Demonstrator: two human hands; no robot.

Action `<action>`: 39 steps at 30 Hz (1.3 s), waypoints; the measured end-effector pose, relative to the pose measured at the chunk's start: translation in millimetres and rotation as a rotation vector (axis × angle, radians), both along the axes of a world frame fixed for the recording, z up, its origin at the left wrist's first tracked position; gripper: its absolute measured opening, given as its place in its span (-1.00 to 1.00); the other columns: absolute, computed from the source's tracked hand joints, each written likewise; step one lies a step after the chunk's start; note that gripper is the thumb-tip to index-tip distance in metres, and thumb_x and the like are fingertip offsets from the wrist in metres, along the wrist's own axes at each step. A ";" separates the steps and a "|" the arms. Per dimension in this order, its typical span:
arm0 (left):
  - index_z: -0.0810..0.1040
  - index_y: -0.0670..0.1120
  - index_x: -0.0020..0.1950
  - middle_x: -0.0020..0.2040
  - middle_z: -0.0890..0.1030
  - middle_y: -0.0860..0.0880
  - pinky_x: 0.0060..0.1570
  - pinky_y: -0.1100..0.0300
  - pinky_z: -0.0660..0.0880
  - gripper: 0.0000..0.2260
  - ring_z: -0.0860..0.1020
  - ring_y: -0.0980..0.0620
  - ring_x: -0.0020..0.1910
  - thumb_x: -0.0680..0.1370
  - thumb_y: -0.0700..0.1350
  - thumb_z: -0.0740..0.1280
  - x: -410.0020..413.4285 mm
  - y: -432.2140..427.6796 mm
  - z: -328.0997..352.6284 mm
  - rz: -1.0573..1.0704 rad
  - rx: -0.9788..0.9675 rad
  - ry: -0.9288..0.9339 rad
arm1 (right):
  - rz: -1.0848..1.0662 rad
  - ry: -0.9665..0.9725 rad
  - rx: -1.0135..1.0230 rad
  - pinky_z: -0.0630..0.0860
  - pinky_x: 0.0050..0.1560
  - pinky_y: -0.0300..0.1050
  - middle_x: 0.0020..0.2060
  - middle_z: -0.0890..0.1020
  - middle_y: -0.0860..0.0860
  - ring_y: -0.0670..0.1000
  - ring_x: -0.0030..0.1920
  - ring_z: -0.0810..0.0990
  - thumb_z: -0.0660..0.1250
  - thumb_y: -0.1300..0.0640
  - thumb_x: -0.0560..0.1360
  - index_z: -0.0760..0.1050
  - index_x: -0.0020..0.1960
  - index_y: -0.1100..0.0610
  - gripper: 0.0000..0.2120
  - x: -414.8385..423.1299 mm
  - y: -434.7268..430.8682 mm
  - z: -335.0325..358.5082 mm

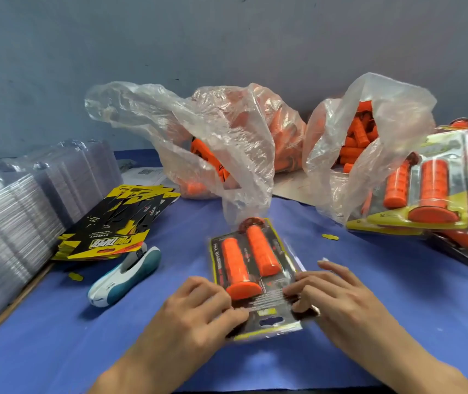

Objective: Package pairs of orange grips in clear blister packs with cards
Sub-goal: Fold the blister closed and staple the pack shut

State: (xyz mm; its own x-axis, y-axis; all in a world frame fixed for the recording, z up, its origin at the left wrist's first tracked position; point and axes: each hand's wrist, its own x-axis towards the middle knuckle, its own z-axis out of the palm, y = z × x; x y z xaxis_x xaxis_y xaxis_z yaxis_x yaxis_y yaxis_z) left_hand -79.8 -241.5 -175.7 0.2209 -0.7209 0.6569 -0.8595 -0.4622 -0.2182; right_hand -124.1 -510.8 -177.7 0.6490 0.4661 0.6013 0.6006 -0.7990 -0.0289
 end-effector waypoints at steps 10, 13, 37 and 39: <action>0.64 -0.02 -0.15 -0.24 0.51 0.02 -0.15 0.15 0.49 -0.85 0.50 -0.02 -0.25 0.61 -0.11 0.35 -6.3 -28.0 -0.8 -0.008 -0.016 0.001 | 0.005 -0.059 -0.031 0.50 -0.11 -0.20 -0.17 0.60 -0.14 -0.05 -0.20 0.57 0.22 -0.01 0.59 0.60 -0.17 -0.02 -0.76 -7.5 24.7 -0.5; 0.60 -0.03 -0.14 -0.16 0.57 0.04 -0.19 0.14 0.50 -0.88 0.53 0.00 -0.21 0.58 -0.15 0.36 3.3 -16.2 4.4 -0.035 0.065 0.099 | 0.032 0.031 0.028 0.47 -0.08 -0.22 -0.14 0.61 -0.14 -0.03 -0.16 0.57 0.22 0.00 0.59 0.59 -0.16 0.02 -0.76 -4.6 12.1 3.9; 0.61 -0.04 -0.11 -0.15 0.59 0.05 -0.25 0.08 0.53 -0.84 0.55 -0.01 -0.23 0.62 -0.06 0.30 21.6 -5.0 -3.3 0.136 0.048 0.137 | -0.166 0.042 0.040 0.29 0.38 0.00 -0.17 0.64 -0.15 -0.07 -0.12 0.67 0.20 -0.04 0.55 0.48 -0.20 0.04 -0.77 -1.8 -18.5 -0.8; 0.62 -0.03 -0.11 -0.15 0.59 0.05 -0.25 0.08 0.50 -0.81 0.54 0.00 -0.24 0.62 -0.04 0.27 24.2 0.6 -4.1 0.175 0.063 0.118 | -0.152 0.068 0.032 0.28 0.38 0.04 -0.13 0.64 -0.18 -0.14 0.03 0.66 0.18 -0.06 0.56 0.48 -0.19 0.03 -0.76 -2.7 -22.4 -0.5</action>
State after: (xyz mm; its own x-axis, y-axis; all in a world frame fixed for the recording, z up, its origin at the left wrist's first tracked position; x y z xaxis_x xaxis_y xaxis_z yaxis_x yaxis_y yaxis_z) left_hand -55.6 -240.9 -179.8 0.4191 -0.7036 0.5739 -0.7885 -0.5954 -0.1542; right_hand -126.8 -533.2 -178.3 0.7505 0.3405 0.5664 0.4684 -0.8787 -0.0923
